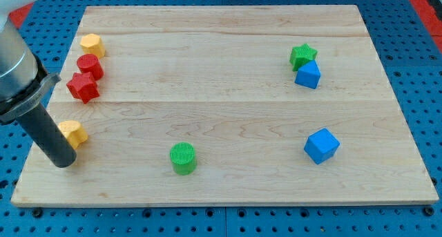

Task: Keep the yellow heart below the red star

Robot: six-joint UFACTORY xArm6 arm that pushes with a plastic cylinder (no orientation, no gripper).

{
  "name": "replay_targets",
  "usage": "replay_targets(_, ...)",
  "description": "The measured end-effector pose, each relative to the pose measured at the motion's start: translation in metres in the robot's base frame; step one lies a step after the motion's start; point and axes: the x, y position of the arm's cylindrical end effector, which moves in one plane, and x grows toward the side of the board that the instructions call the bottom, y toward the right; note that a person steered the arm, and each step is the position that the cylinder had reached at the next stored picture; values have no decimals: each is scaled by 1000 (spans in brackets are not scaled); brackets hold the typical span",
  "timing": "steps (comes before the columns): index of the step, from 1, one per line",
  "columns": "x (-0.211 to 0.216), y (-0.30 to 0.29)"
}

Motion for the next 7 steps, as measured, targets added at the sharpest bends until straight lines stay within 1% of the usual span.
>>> replay_targets(2,4,0)
replay_targets(3,26,1)
replay_targets(4,45,15)
replay_targets(5,18,-9)
replay_targets(6,-18,-42)
replay_targets(7,-23,-39)
